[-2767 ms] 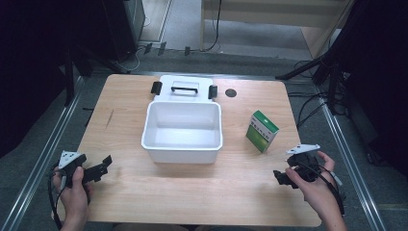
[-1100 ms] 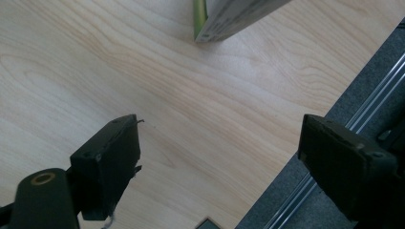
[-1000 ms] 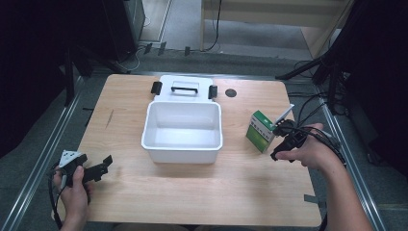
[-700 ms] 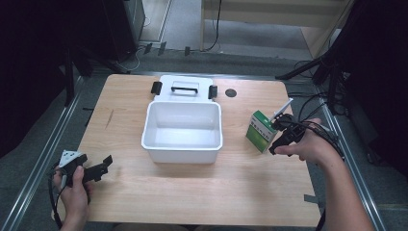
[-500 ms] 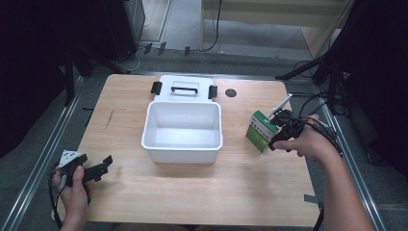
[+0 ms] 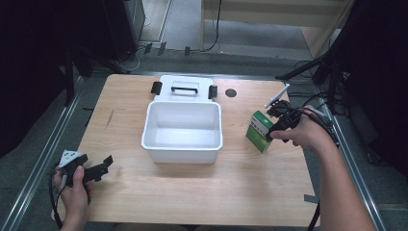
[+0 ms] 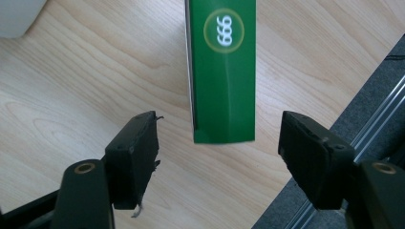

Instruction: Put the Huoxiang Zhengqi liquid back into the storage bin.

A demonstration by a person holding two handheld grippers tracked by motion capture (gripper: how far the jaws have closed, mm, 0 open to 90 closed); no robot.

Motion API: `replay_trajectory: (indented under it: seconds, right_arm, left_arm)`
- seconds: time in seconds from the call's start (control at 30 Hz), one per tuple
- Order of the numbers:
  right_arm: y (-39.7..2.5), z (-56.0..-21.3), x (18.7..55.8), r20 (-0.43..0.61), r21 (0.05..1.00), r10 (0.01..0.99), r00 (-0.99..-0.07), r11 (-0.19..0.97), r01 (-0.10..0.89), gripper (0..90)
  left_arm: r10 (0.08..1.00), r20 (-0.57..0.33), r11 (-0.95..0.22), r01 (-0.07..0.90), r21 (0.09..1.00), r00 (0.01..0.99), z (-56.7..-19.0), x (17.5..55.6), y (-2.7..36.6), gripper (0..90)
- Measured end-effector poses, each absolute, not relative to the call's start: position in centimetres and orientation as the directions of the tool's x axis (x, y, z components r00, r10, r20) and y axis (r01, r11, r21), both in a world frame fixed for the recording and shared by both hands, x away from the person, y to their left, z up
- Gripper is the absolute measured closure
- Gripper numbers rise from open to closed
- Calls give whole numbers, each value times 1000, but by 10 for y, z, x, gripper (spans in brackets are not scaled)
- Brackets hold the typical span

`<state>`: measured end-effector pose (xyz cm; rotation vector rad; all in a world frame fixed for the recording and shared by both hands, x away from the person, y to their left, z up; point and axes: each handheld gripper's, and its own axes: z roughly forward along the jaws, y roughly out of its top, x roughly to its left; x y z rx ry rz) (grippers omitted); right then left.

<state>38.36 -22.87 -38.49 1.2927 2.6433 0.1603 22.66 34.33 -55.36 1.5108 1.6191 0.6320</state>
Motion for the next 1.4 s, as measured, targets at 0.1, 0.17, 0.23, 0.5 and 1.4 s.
replay_trajectory:
  seconds: [0.1,0.17,0.23,0.5,1.4]
  right_arm:
    - [-224,-384,389,-137,178,787,-602,617,766,303]
    - [-221,-383,393,-134,183,790,-599,613,768,308]
    - [-218,-382,398,-127,175,791,-598,611,772,348]
    - [-213,-384,410,-96,152,791,-604,612,776,380]
    - [-192,-403,436,-73,82,803,-592,596,798,627]
  left_arm:
    - [973,-226,160,563,811,50,-554,226,344,6]
    - [973,-224,156,565,810,52,-554,226,343,6]
    - [974,-218,151,563,812,54,-554,226,343,6]
    - [975,-218,151,564,812,52,-554,226,342,6]
    - [974,-220,152,565,811,54,-554,226,343,7]
